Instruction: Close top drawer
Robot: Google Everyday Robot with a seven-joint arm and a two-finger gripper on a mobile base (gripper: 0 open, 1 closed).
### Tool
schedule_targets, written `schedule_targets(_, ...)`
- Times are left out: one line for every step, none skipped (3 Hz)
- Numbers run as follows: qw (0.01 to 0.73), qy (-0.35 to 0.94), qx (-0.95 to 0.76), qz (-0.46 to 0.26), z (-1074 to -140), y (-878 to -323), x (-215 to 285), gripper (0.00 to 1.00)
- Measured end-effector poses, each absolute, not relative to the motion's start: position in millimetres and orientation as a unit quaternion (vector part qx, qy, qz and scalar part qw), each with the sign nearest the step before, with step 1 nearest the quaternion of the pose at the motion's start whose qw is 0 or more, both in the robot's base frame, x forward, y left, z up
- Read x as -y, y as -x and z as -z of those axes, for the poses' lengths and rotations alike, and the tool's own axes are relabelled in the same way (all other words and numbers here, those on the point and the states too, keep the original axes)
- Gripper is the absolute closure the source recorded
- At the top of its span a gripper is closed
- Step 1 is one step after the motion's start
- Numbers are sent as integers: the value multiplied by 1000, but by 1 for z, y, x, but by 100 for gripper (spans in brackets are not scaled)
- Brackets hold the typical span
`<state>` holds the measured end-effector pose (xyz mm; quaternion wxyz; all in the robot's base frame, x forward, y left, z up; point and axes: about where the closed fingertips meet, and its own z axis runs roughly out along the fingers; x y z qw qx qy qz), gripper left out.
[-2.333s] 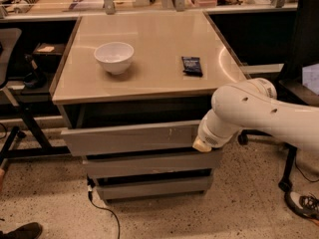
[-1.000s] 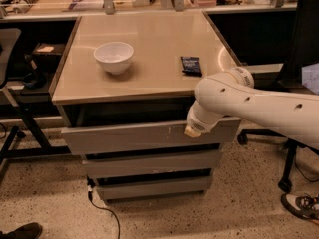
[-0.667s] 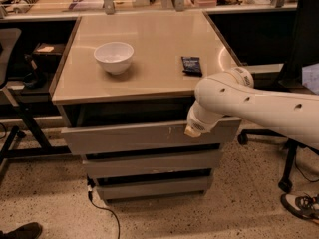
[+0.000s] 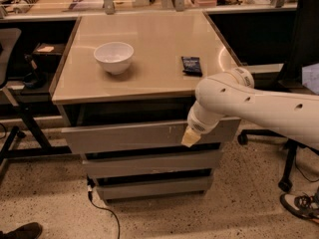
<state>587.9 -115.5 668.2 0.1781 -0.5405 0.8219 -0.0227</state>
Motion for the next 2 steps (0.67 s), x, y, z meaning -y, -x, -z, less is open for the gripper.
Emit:
schedule_targets(178, 541, -822, 23, -668, -588, 115, 0)
schedule_targets(178, 541, -822, 23, -668, -588, 115, 0)
